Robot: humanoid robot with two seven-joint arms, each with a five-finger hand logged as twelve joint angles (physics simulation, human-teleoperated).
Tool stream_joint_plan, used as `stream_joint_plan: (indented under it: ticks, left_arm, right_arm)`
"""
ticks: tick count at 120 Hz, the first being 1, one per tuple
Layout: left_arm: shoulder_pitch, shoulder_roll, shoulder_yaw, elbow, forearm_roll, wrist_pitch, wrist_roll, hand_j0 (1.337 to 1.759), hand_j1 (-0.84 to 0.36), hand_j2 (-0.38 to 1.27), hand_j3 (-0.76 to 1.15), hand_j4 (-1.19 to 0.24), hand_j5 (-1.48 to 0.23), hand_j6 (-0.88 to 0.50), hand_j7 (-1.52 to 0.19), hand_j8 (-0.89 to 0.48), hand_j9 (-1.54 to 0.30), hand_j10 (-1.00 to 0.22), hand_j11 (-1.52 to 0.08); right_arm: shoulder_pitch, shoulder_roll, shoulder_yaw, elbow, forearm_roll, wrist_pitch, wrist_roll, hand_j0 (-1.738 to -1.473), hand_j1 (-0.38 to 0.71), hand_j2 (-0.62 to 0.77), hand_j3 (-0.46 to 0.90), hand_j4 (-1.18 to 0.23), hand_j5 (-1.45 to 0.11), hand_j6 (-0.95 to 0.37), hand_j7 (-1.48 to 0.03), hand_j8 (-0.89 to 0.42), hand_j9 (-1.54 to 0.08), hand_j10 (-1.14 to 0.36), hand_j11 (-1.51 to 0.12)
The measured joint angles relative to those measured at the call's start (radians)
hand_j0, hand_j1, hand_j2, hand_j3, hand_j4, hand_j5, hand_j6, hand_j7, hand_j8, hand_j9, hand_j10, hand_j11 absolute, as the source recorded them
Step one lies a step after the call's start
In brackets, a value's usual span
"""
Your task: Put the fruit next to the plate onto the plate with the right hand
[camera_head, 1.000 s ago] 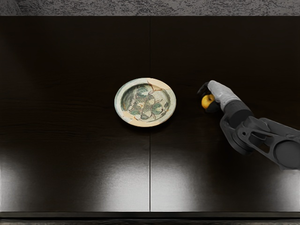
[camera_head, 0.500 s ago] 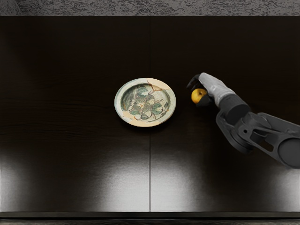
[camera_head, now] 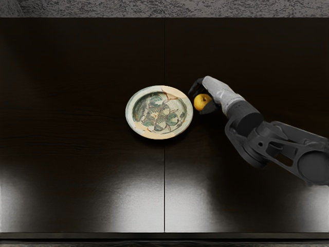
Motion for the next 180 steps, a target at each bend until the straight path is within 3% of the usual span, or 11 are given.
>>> stream_joint_plan:
  ticks: [157,166,180]
  left_arm:
    - [0.001,0.0,0.0,0.0,0.0,0.0,0.0,1.658,0.35,0.0,0.0,0.0,0.0,0.0,0.0,0.0,0.0,0.0,0.0]
    - [0.001,0.0,0.0,0.0,0.0,0.0,0.0,1.658,0.35,0.0,0.0,0.0,0.0,0.0,0.0,0.0,0.0,0.0,0.0]
    - [0.001,0.0,0.0,0.0,0.0,0.0,0.0,1.658,0.35,0.0,0.0,0.0,0.0,0.0,0.0,0.0,0.0,0.0,0.0]
  right_arm:
    - [-0.009,0.174,-0.013,0.0,-0.005,-0.002,0.0,-1.657,0.24,0.14,0.0,-0.58,-0.77,-0.55,-0.76,-0.42,-0.76,-0.48,-0.76]
    - [-0.009,0.176,-0.013,0.0,-0.006,-0.004,0.0,-1.657,0.22,0.09,0.0,-0.54,-0.71,-0.52,-0.71,-0.42,-0.7,-0.47,-0.71]
    - [-0.009,0.176,-0.009,0.0,-0.01,-0.013,0.0,-1.658,0.07,0.04,0.0,-0.39,-0.51,-0.38,-0.51,-0.32,-0.51,-0.35,-0.51]
